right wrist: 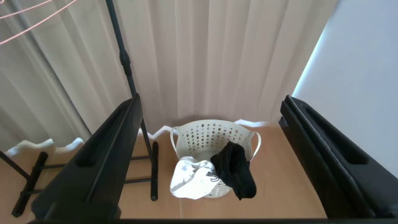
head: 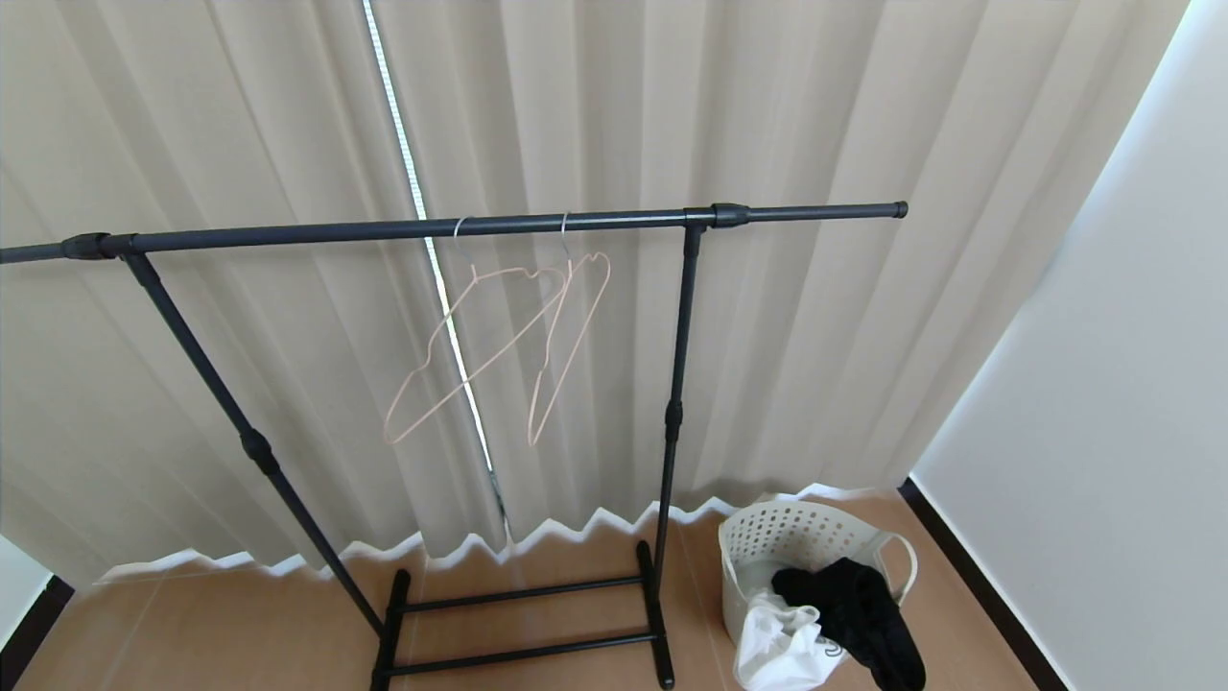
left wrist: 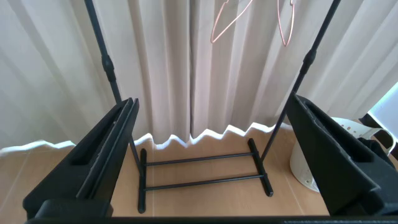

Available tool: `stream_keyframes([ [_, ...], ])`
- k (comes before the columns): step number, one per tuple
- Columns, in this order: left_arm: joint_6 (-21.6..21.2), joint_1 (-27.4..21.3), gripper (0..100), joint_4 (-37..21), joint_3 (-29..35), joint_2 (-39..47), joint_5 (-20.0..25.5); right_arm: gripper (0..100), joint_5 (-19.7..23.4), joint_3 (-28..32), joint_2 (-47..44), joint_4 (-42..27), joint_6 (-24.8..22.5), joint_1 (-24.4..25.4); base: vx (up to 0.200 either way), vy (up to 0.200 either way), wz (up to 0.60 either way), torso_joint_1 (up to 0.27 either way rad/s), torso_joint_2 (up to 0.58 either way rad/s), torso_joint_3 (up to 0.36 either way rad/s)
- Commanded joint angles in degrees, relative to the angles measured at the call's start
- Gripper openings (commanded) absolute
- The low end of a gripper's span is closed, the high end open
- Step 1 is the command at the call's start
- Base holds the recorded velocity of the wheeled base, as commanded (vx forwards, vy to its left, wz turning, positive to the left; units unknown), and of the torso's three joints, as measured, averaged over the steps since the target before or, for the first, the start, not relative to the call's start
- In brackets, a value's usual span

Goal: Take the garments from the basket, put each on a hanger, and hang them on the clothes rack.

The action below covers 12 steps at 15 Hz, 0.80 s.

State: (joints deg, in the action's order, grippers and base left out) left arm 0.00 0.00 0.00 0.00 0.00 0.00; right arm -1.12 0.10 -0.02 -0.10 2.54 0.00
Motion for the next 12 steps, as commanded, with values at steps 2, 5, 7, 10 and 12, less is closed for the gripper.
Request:
stream_keyframes([
  [2, 0.0, 0.0, 100, 0.0, 0.0, 0.0, 0.0, 100, 0.0, 0.0, 0.0, 0.0, -0.1, 0.0, 0.000, 0.000, 0.00, 0.000, 0.00, 0.000],
  [5, 0.0, 0.0, 100, 0.0, 0.0, 0.0, 0.0, 100, 0.0, 0.0, 0.0, 0.0, -0.1, 0.0, 0.000, 0.000, 0.00, 0.000, 0.00, 0.000],
  [7, 0.0, 0.0, 100, 0.0, 0.0, 0.0, 0.0, 100, 0.0, 0.0, 0.0, 0.0, 0.0, 0.0, 0.000, 0.000, 0.00, 0.000, 0.00, 0.000],
  [10, 0.0, 0.0, 100, 0.0, 0.0, 0.0, 0.0, 100, -0.1, 0.0, 0.0, 0.0, 0.2, 0.0, 0.000, 0.000, 0.00, 0.000, 0.00, 0.000],
  [12, 0.0, 0.0, 100, 0.0, 0.0, 0.0, 0.0, 100, -0.1, 0.0, 0.0, 0.0, 0.1, 0.0, 0.000, 0.000, 0.00, 0.000, 0.00, 0.000],
])
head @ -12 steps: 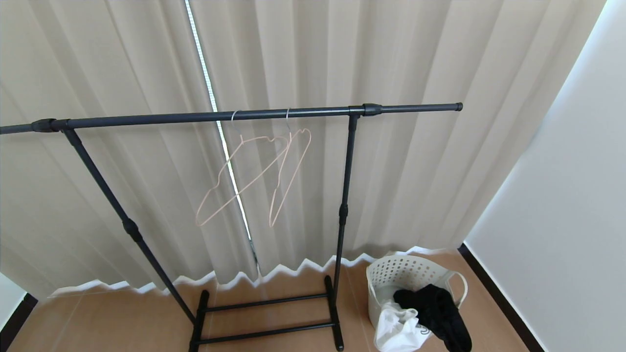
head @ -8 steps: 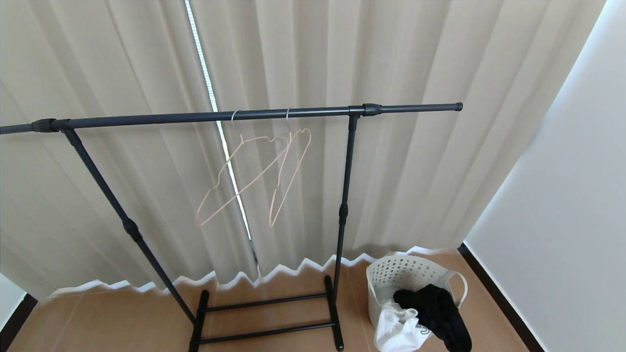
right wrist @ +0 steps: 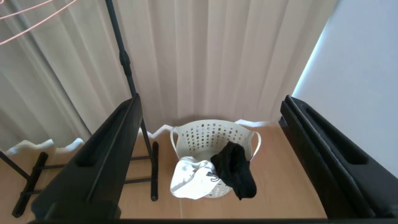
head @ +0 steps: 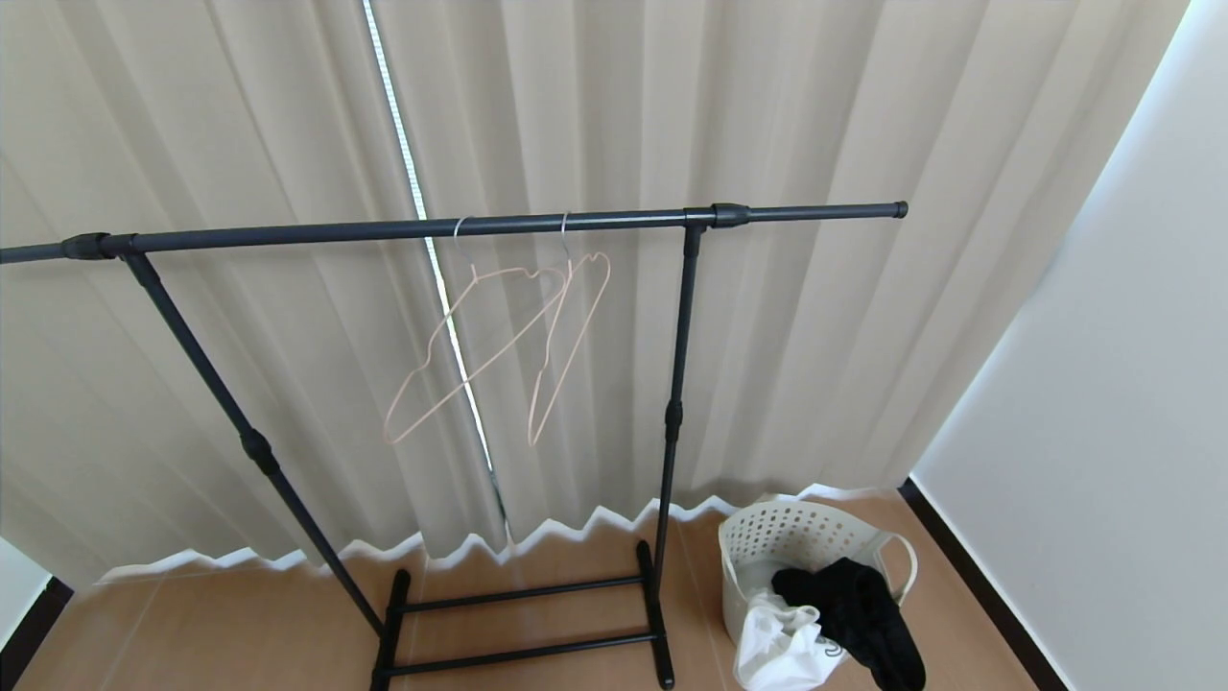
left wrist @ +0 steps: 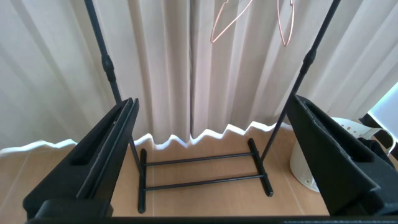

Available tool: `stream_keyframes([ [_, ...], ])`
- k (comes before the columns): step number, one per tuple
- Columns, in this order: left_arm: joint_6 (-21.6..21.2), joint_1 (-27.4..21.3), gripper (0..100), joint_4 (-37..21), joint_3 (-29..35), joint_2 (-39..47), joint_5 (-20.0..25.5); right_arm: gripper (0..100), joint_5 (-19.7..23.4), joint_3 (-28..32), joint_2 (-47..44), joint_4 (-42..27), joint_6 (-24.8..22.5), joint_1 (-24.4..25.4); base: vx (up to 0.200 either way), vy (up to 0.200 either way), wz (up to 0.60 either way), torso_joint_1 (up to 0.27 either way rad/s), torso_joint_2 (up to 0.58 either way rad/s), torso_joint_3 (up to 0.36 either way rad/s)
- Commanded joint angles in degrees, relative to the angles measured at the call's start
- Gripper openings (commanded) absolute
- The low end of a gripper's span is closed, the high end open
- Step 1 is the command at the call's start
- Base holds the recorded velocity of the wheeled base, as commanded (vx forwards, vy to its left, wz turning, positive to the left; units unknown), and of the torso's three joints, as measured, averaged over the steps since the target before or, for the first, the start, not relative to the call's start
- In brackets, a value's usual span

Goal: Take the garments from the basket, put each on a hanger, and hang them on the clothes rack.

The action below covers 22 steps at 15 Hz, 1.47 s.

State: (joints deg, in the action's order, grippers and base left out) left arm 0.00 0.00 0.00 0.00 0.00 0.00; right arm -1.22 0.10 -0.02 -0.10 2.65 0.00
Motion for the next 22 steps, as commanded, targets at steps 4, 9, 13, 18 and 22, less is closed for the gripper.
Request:
stream_keyframes([
  [4, -0.1, 0.0, 100, 0.0, 0.0, 0.0, 0.1, 100, 0.2, 0.0, 0.0, -0.1, -1.2, 0.0, 0.000, 0.000, 0.00, 0.000, 0.00, 0.000],
  [9, 0.1, 0.0, 100, 0.0, 0.0, 0.0, 0.0, 100, 0.3, 0.0, 0.0, -0.2, -1.2, 0.0, 0.000, 0.000, 0.00, 0.000, 0.00, 0.000],
  [13, 0.4, 0.0, 100, 0.1, 0.0, 0.0, 0.0, 100, 0.3, 0.1, 0.0, -0.2, -1.3, 0.0, 0.000, 0.000, 0.00, 0.000, 0.00, 0.000],
  [18, 0.3, 0.0, 100, 0.1, 0.0, 0.0, 0.0, 100, 0.3, 0.1, 0.0, -0.2, -1.4, 0.0, 0.000, 0.000, 0.00, -0.020, 0.05, 0.028],
  [22, 0.3, 0.0, 100, 0.1, 0.0, 0.0, 0.0, 100, 0.3, 0.1, 0.0, -0.2, -1.4, 0.0, 0.000, 0.000, 0.00, -0.140, 0.33, 0.187],
])
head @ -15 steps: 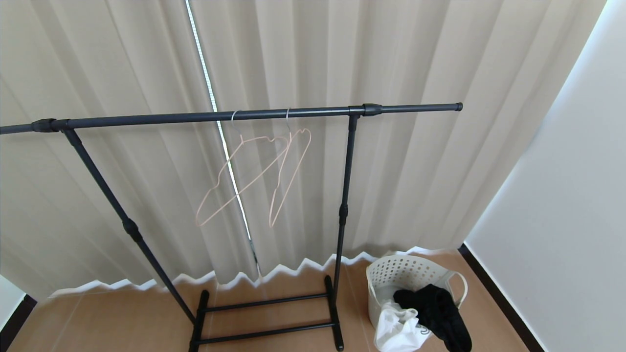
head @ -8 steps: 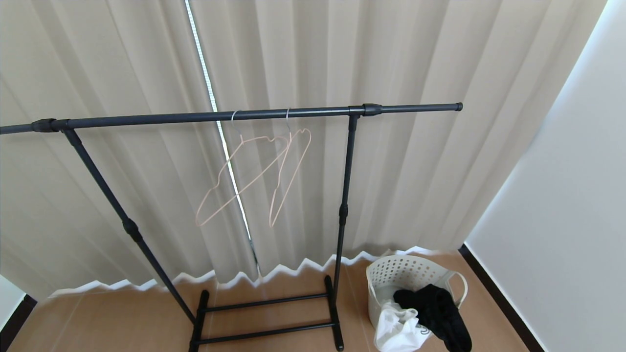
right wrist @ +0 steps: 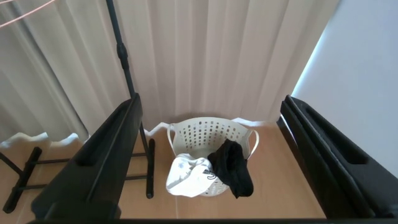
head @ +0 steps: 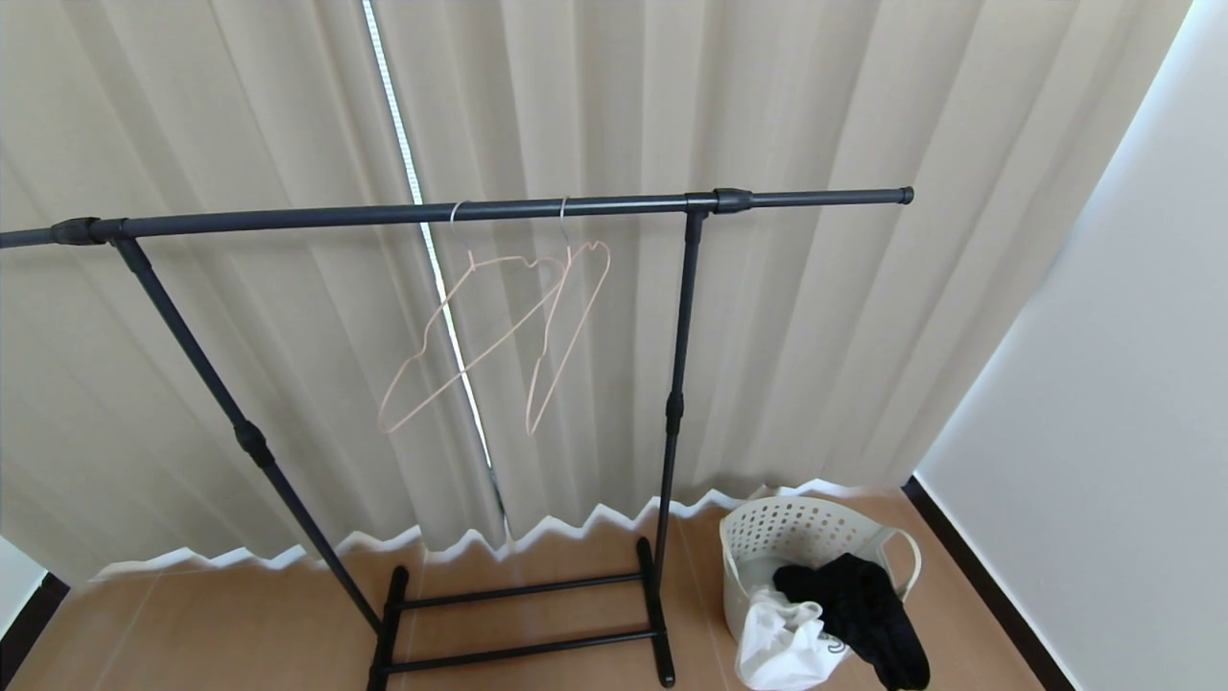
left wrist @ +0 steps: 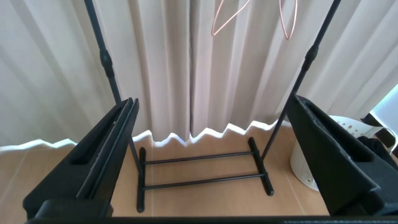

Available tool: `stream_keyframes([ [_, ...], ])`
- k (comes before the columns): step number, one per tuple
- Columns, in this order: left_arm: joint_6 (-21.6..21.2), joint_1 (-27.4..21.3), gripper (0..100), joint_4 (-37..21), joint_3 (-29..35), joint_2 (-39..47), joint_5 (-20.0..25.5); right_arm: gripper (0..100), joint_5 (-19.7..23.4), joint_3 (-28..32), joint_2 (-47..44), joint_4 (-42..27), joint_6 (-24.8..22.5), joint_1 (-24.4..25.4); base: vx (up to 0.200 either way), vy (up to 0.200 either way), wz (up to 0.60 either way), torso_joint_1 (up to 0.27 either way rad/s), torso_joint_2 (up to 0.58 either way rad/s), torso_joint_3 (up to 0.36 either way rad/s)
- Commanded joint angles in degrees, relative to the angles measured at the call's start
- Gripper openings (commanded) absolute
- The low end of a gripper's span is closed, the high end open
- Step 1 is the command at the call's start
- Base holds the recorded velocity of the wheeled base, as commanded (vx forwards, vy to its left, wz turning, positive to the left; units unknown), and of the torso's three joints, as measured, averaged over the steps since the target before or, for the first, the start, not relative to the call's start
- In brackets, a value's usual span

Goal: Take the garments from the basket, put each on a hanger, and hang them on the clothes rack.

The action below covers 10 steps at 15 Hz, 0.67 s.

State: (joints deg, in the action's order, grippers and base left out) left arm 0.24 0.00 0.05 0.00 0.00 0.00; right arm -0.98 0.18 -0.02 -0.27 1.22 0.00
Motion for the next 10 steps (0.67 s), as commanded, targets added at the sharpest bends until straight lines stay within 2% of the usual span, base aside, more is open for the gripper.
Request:
stream_keyframes([
  [1, 0.1, 0.0, 100, 0.0, 0.0, 0.0, 0.0, 100, 0.0, 0.0, 0.0, 0.0, 0.0, 0.0, 0.000, 0.000, 0.00, -0.134, 0.33, 0.198],
  [9, 0.4, 0.0, 100, 0.0, 0.0, 0.0, -0.1, 100, 0.0, 0.0, 0.0, 0.0, 0.0, 0.0, 0.000, 0.000, 0.00, -0.145, 0.35, 0.199],
  [10, 0.4, 0.0, 100, 0.0, 0.0, 0.0, -0.1, 100, 0.0, -0.1, 0.0, 0.0, 0.0, 0.0, 0.200, 0.000, 0.00, -0.149, 0.35, 0.207],
])
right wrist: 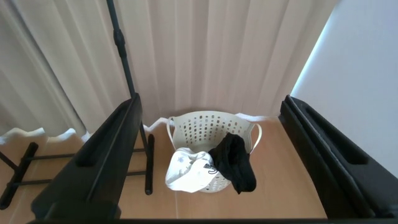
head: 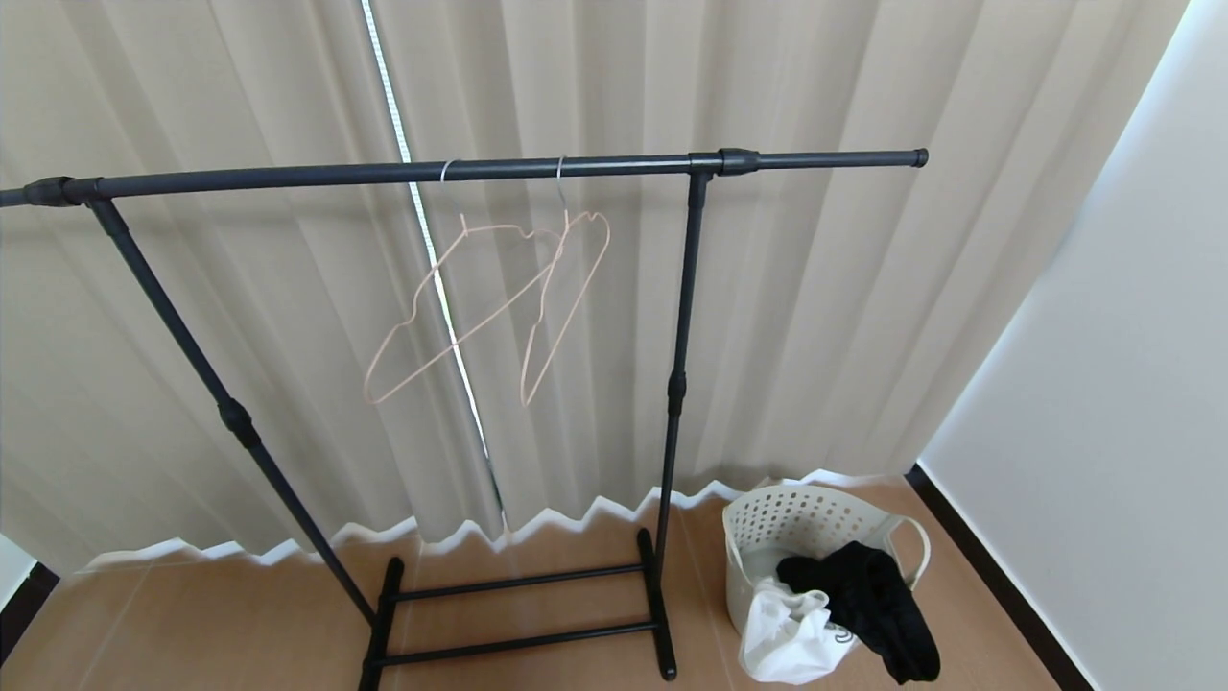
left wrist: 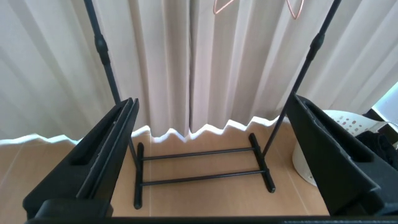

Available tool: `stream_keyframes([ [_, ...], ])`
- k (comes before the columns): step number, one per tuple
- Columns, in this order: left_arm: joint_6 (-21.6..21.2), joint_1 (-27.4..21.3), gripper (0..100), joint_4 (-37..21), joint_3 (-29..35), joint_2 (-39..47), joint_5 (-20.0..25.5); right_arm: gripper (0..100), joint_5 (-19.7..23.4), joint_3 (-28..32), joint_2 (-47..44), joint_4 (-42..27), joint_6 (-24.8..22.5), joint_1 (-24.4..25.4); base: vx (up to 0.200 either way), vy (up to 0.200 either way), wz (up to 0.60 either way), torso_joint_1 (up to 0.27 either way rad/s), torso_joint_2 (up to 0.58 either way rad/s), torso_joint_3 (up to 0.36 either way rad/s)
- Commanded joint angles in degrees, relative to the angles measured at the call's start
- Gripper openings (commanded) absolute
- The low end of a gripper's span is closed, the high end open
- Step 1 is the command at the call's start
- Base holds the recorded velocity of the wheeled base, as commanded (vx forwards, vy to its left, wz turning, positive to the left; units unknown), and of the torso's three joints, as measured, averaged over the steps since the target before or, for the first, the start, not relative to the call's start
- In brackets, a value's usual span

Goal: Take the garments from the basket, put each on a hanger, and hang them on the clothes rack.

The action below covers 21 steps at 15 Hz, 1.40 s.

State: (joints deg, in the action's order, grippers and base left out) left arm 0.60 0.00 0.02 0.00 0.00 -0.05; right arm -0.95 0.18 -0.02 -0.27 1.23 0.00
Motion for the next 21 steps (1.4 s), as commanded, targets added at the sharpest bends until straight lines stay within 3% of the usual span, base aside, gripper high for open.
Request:
stream_keyframes([
  [1, 0.0, 0.0, 100, 0.1, 0.0, 0.0, 0.0, 100, 0.0, 0.0, 0.0, 0.0, 0.0, 0.0, 0.200, 0.000, 0.00, -0.149, 0.37, 0.212],
  [18, 0.2, 0.0, 100, 0.1, 0.0, 0.0, -0.1, 100, 0.0, -0.1, 0.0, 0.0, 0.1, 0.0, 0.012, 0.000, 0.00, -0.171, 0.48, 0.308],
  [21, 0.2, 0.0, 100, 0.1, 0.0, 0.0, -0.1, 100, 0.0, 0.0, 0.0, 0.0, 0.1, 0.0, 0.200, 0.000, 0.00, -0.133, 0.50, 0.364],
])
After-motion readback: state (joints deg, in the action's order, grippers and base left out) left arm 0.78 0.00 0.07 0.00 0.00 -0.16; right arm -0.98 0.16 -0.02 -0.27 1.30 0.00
